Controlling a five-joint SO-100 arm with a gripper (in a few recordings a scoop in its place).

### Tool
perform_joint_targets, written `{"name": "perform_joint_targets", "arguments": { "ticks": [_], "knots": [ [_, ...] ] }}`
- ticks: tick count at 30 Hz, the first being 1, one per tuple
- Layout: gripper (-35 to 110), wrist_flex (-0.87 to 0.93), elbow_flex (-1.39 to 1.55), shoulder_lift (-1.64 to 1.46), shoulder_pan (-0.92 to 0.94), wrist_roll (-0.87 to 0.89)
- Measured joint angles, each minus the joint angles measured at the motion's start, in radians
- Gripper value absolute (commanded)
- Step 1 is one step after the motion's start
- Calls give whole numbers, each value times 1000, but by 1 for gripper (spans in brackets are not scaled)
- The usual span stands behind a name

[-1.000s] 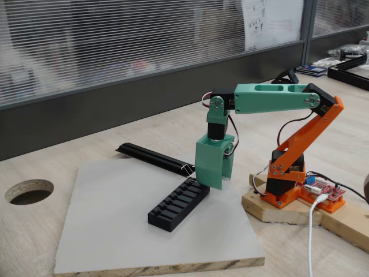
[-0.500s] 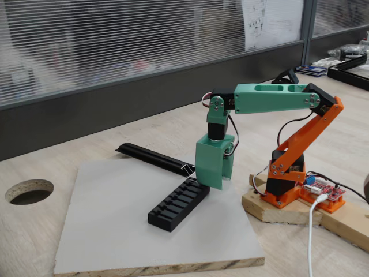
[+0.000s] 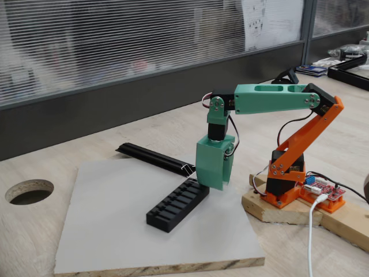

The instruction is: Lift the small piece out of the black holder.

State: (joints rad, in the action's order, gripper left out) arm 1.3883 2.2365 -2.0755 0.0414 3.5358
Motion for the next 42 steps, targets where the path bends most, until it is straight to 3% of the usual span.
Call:
{"name": "perform_joint_targets", "arguments": {
  "ticks": [12,17,42],
  "knots": [
    [11,0,0,0,0,0],
    [3,0,0,0,5,3],
    [2,0,-23,-43,72,0]
  ]
}}
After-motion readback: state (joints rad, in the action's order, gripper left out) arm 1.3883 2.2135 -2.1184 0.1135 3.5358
